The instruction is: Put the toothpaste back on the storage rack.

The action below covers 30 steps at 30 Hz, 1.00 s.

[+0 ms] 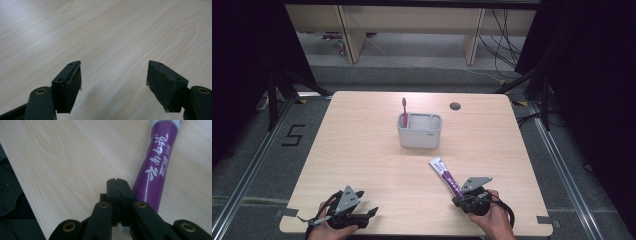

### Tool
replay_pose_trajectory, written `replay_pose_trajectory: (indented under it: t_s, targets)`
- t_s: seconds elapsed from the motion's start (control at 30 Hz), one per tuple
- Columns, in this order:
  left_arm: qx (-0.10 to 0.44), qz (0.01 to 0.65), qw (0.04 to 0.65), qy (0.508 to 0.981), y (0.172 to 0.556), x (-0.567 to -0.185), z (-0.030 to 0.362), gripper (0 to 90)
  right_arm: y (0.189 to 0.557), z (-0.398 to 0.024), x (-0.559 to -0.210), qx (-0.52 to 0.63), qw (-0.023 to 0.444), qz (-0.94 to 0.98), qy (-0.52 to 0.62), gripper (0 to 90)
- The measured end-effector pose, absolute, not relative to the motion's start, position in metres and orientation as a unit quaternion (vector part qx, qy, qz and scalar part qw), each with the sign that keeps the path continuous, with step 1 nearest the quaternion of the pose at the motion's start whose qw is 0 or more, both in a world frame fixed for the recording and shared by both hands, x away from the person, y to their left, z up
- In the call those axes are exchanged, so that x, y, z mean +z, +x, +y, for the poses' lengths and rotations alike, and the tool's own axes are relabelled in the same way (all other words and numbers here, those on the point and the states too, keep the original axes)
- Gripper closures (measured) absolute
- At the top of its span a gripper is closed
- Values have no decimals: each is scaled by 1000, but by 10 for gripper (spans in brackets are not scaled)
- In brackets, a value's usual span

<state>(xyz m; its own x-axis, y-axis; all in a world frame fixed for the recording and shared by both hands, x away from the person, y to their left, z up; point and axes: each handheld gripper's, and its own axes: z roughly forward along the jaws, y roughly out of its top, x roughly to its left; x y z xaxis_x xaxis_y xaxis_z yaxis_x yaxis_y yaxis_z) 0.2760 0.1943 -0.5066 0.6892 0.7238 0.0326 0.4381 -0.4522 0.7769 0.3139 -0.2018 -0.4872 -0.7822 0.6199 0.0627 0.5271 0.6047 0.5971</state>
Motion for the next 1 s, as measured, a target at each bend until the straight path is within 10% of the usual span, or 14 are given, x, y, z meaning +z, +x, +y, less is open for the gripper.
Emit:
replay_pose_trajectory:
  t_s: [0.6, 1.0]
  targets:
    - [184, 345, 379, 839, 278, -507, 195, 279, 347, -195, -464, 270, 90, 886, 365, 572]
    - [181, 349, 391, 832, 276, -507, 194, 279, 375, -176, -470, 227, 62, 896, 376, 546]
